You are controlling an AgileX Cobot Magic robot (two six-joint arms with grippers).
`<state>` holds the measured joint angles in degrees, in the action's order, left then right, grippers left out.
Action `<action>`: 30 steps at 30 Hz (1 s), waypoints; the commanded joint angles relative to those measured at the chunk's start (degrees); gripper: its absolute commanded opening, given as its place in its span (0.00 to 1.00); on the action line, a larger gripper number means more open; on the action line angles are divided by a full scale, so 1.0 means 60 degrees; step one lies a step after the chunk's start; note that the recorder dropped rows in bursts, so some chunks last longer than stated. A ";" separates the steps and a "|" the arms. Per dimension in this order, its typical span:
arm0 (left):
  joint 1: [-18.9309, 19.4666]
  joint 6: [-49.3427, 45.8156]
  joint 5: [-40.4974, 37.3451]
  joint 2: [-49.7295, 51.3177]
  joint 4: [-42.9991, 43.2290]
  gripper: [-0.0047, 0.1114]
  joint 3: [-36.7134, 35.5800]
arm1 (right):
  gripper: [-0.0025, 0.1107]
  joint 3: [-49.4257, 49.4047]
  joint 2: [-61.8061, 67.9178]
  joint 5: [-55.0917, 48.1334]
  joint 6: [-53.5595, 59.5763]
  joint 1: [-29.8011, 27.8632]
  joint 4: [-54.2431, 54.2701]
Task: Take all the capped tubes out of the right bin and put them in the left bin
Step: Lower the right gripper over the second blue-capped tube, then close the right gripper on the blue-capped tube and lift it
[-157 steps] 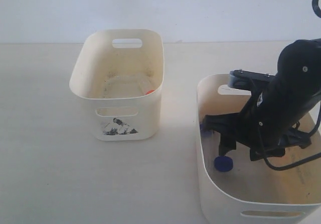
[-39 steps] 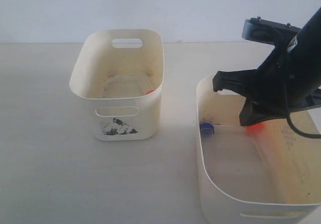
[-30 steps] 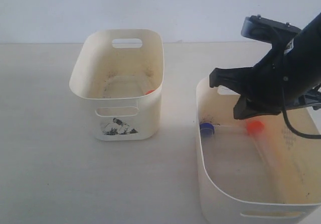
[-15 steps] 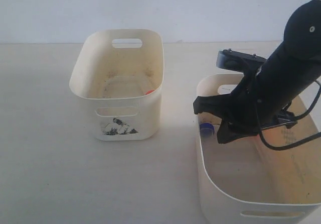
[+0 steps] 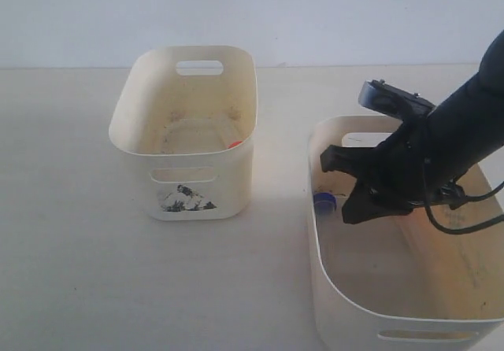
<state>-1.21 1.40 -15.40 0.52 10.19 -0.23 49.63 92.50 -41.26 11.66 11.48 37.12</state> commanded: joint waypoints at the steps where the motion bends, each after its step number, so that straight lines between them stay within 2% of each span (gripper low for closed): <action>1: 0.0011 0.0111 0.0074 -0.0011 -0.0010 0.08 0.0038 | 0.02 -0.0049 0.0393 0.0051 0.1040 -0.0086 0.1009; 13: 0.0011 0.0111 0.0074 -0.0011 -0.0010 0.08 0.0038 | 0.04 -0.0049 0.0814 0.1169 0.0869 -0.0086 0.1009; 16: 0.0011 0.0111 0.0074 -0.0011 -0.0010 0.08 0.0038 | 0.16 -0.0049 0.0814 0.1242 0.0896 -0.0086 0.0917; 20: 0.0011 0.0111 0.0074 -0.0011 -0.0010 0.08 0.0038 | 0.49 -0.0049 0.0814 0.1341 0.0937 -0.0086 0.0897; 23: 0.0011 0.0111 0.0074 -0.0011 -0.0010 0.08 0.0038 | 0.63 -0.0049 0.0814 0.1359 0.0937 -0.0086 0.0897; 30: 0.0011 0.0111 0.0074 -0.0011 -0.0010 0.08 0.0038 | 0.63 -0.0049 0.0814 0.1451 0.0898 -0.0086 0.0575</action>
<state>-1.21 1.40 -15.40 0.52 10.19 -0.23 49.63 97.48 -33.34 16.96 11.48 41.50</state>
